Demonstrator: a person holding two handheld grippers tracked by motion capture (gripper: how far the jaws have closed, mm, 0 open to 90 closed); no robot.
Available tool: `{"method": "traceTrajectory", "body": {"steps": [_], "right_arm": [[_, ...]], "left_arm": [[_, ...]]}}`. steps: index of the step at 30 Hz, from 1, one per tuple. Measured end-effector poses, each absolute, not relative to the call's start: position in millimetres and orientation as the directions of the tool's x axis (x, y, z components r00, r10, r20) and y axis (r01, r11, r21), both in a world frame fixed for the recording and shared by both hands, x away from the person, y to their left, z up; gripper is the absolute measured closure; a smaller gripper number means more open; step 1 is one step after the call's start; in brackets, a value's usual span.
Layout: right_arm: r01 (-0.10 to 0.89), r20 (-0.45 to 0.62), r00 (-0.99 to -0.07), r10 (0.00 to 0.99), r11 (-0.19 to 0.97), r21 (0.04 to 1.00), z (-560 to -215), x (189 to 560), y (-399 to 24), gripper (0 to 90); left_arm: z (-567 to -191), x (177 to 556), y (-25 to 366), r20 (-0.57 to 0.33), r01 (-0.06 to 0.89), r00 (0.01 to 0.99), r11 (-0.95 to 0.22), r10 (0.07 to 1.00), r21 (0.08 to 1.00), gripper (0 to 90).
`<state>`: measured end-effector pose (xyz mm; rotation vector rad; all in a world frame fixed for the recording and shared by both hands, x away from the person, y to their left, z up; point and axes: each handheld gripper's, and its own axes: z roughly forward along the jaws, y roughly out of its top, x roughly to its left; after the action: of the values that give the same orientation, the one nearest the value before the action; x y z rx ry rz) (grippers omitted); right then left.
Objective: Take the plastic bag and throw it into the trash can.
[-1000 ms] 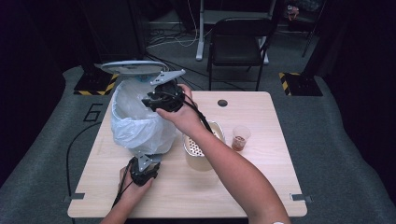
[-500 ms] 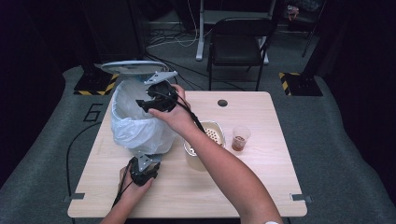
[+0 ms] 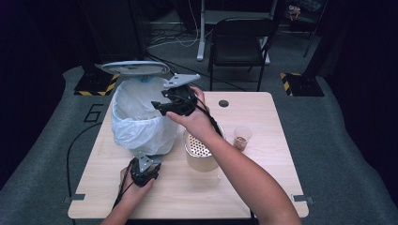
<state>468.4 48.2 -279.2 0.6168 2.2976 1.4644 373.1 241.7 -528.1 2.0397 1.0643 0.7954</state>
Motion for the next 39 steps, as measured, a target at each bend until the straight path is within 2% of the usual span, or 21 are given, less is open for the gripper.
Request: {"method": "traceTrajectory", "body": {"steps": [2, 4, 9, 14, 26, 39], "right_arm": [[0.181, -0.057, -0.835, 0.547, 0.371, 0.911, -279.6, 466.7, 37.4, 47.3], [0.186, -0.068, -0.823, 0.564, 0.38, 0.906, -281.1, 466.2, 25.1, 47.8], [0.221, -0.078, -0.779, 0.622, 0.388, 0.895, -293.8, 471.4, -8.8, 48.3], [0.254, -0.084, -0.741, 0.666, 0.394, 0.883, -315.6, 478.3, -39.2, 53.1], [0.365, -0.059, -0.656, 0.752, 0.385, 0.848, -363.1, 480.5, -76.5, 58.6], [0.419, -0.031, -0.61, 0.792, 0.355, 0.836, -391.7, 478.0, -97.1, 58.7]], "left_arm": [[-527.3, 372.7, 242.2, 0.2, 0.438, 0.479, -0.431, 0.855, 0.789, 49.3], [-528.8, 372.0, 240.2, 0.164, 0.451, 0.47, -0.395, 0.868, 0.8, 49.3], [-528.2, 371.8, 240.9, 0.173, 0.455, 0.477, -0.41, 0.862, 0.791, 49.3], [-528.2, 371.7, 240.7, 0.184, 0.45, 0.476, -0.418, 0.86, 0.789, 49.3], [-528.3, 371.6, 240.6, 0.18, 0.451, 0.476, -0.414, 0.861, 0.79, 49.3], [-528.1, 371.5, 240.4, 0.183, 0.453, 0.476, -0.418, 0.86, 0.788, 49.3]]}}
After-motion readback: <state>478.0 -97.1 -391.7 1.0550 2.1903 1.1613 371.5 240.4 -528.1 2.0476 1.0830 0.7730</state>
